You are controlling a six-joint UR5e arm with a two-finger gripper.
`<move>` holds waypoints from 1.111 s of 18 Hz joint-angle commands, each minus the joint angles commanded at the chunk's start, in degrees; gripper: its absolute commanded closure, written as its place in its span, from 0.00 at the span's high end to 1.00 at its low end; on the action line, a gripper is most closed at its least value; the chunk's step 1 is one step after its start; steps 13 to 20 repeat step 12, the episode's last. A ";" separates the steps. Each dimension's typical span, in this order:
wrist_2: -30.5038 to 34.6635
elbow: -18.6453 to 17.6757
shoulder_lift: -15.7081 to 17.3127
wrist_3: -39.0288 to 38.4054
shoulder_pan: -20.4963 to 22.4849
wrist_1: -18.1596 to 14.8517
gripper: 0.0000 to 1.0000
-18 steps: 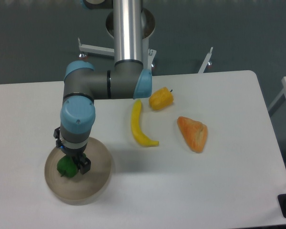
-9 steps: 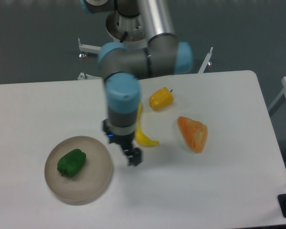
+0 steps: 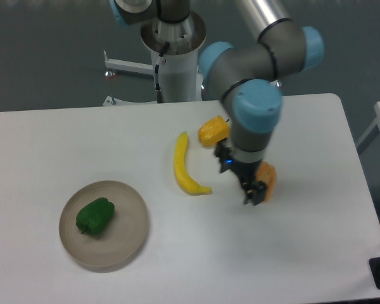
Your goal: Place the green pepper on the plate
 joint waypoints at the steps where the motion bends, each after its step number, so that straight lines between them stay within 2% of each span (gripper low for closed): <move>1: 0.44 0.09 0.00 0.00 0.09 0.00 1.00; 20: 0.54 -0.44 -0.26 0.00 0.00 0.88 1.00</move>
